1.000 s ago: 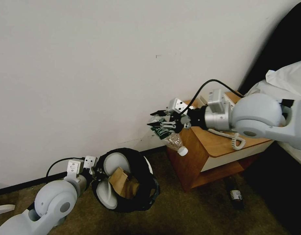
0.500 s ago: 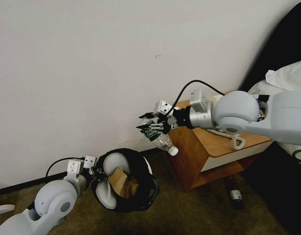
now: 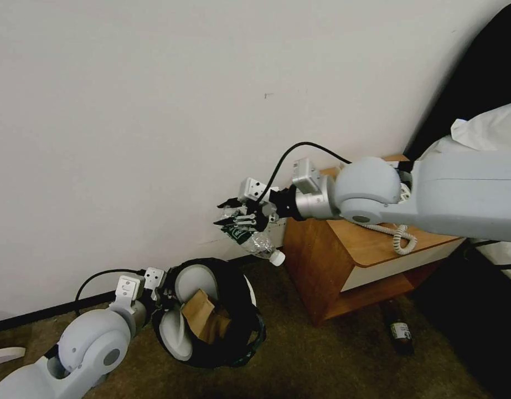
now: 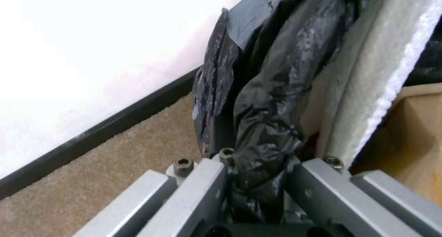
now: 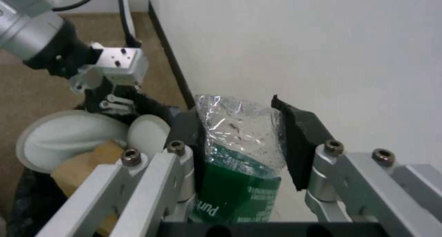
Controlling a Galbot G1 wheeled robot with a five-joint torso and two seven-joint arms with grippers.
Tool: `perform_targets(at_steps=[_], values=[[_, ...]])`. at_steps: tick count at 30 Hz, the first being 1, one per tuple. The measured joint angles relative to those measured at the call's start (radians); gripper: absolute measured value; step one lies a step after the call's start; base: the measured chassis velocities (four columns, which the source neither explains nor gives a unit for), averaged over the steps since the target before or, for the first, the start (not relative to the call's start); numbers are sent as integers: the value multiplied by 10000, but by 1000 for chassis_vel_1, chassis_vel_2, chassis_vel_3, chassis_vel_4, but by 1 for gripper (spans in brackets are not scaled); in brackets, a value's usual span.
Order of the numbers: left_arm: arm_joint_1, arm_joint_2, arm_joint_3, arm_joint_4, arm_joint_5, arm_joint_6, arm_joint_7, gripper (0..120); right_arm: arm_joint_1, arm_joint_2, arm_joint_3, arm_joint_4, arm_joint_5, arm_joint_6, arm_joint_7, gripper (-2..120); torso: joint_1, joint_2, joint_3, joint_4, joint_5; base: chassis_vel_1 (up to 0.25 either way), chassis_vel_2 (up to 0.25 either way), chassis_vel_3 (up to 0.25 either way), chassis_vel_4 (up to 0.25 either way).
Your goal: Pick up the trash bin, then pick up the garbage from the floor and place it into the trash bin.
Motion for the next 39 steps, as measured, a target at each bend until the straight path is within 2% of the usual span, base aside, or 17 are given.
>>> perform_targets(at_steps=[10,16,27,39], values=[[-37,4,-63,59,-16,-1,13,0,-664,-746,347,-373,-45,-23,-16,32,0,0,0,0,1,0,0,0,0],[-4,-58,-81,13,-4,-1,58,0,-751,-873,360,-430,-46,-25,-9,32,0,0,0,0,1,0,0,0,0],[52,-131,-146,-237,89,-1,130,0,-1055,-1194,265,-367,-74,-26,136,32,0,0,0,-1,1,0,0,0,0],[192,-129,-144,-675,197,-2,189,0,-1424,-1898,387,-678,-152,-8,207,32,0,1,0,0,0,0,0,0,0]])
